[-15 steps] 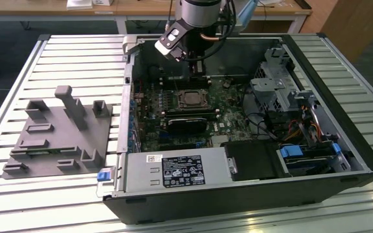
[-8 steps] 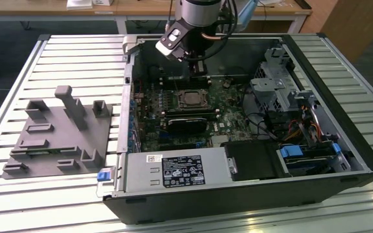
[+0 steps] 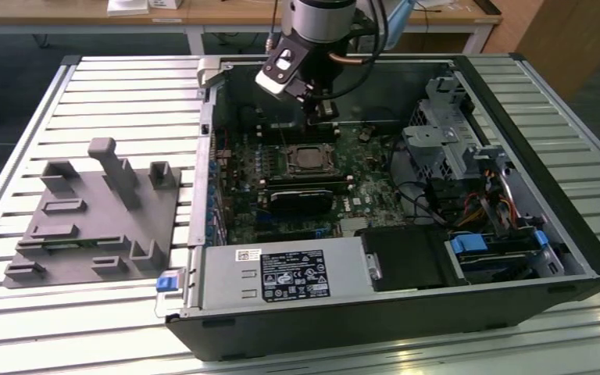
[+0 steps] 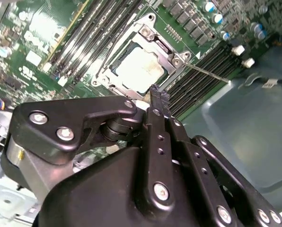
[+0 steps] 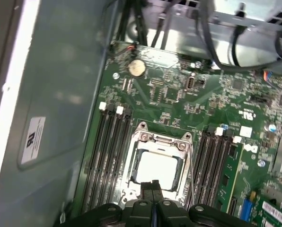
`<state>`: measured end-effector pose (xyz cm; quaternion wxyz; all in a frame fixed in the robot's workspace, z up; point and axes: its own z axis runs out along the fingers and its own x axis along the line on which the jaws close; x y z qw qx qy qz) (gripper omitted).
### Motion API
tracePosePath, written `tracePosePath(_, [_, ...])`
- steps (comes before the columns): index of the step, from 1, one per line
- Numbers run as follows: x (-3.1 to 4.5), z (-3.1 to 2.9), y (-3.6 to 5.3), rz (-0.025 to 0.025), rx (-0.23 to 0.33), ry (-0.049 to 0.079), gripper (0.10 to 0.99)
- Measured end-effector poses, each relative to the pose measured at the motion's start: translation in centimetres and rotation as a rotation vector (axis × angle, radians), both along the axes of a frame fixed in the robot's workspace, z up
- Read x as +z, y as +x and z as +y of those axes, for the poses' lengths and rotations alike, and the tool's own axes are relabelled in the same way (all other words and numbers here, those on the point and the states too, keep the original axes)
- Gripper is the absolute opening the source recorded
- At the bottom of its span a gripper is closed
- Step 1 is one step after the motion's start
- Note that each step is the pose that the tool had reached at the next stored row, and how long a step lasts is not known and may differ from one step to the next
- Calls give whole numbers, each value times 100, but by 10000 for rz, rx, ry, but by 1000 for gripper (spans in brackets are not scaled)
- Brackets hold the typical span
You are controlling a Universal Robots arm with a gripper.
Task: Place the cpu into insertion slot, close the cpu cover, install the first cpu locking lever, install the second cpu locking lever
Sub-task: 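Install the first cpu locking lever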
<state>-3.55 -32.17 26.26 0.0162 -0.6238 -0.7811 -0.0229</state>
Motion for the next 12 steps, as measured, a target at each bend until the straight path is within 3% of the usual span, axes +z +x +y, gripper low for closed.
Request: tracePosePath(12, [0,0,0,0,1627,-8,106])
